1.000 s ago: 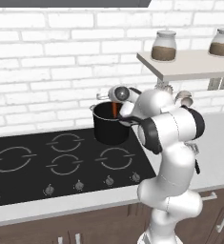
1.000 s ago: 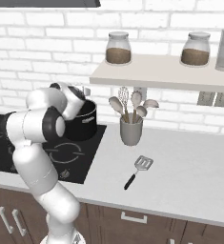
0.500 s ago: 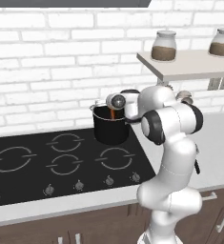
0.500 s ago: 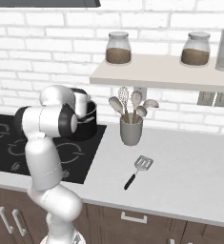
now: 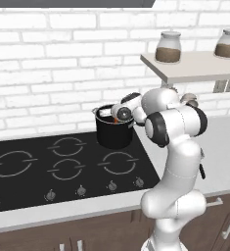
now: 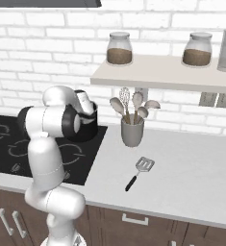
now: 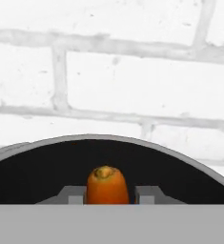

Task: Put the carrot and potato in the pot. Retrieve the spatula and lightly stir the vegetables in the pot.

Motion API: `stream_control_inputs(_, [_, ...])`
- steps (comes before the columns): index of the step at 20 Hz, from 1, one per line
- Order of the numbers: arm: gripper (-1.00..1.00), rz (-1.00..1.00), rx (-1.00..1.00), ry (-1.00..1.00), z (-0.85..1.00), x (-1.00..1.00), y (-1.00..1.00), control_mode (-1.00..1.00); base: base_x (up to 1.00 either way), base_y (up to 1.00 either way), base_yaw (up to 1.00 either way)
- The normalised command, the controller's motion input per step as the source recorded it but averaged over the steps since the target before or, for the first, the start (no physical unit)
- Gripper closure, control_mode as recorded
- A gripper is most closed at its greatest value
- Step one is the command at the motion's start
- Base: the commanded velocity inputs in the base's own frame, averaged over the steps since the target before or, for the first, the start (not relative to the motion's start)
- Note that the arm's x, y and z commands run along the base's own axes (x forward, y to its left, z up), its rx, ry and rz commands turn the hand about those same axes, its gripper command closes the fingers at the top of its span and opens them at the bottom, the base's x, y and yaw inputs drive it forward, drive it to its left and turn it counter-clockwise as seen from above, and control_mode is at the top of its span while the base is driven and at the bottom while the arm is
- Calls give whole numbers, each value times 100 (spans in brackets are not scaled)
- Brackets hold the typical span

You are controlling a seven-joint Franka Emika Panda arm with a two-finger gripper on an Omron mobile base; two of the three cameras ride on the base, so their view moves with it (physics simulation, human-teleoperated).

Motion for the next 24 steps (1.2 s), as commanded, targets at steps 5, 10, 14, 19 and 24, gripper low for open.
stream_control_inputs(5, [-100, 0, 11, 0, 78, -4, -2, -100, 0, 0, 0])
stream_control_inputs(10, [-100, 0, 15, 4, 100, -9, 3, -100, 0, 0, 0])
stream_control_inputs(14, [-100, 0, 7, 15, 82, -42, 18, -100, 0, 0, 0])
stream_control_inputs(19, [-100, 0, 10, 21, 94, -66, 42, -100, 0, 0, 0])
stream_control_inputs(24, [-100, 0, 9, 13, 100, -43, 58, -100, 0, 0, 0])
